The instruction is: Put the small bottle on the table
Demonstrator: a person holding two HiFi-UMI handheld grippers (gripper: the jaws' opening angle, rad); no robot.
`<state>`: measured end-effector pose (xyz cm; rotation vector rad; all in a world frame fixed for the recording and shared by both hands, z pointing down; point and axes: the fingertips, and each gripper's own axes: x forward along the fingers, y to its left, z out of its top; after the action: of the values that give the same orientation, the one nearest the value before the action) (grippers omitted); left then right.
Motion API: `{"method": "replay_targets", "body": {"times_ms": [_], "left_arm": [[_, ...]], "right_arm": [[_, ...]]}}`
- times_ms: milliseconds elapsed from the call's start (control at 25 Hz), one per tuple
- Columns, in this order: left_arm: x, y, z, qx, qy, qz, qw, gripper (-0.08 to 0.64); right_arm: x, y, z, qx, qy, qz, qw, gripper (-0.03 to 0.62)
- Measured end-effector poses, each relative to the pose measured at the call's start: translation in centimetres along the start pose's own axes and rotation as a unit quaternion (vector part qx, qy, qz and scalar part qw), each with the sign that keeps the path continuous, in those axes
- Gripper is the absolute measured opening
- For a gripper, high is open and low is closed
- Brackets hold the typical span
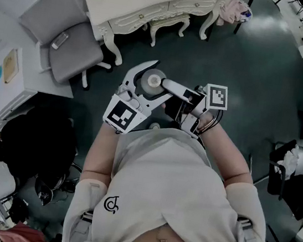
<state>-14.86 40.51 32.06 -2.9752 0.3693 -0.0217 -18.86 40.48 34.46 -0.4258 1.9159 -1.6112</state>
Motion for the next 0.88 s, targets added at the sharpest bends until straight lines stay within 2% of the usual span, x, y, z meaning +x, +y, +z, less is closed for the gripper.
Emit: {"method": "replay_targets", "body": {"times_ms": [120, 440, 640, 880], "left_arm": [[0.03, 0.08, 0.49, 0.020, -0.003, -0.006, 0.9998, 0.356], [-0.03, 0.11, 0.68, 0.018, -0.010, -0.008, 0.9998, 0.356], [-0.26, 0.58, 0.95, 0.023, -0.016, 0.005, 0.9996, 0.356], [-0.34, 0.25, 0.99, 0.030, -0.006, 0.008, 0.9995, 0.356]], "right_arm": [[0.01, -0.18, -0.03, -0.002, 0.001, -0.003, 1.000, 0.360], [0.09, -0.11, -0.03, 0.005, -0.004, -0.003, 1.000, 0.361], [0.43, 0.02, 0.10, -0.005, -0.003, -0.011, 1.000, 0.362], [0.34, 0.13, -0.23, 0.008, 0.006, 0.003, 1.000, 0.362]]}}
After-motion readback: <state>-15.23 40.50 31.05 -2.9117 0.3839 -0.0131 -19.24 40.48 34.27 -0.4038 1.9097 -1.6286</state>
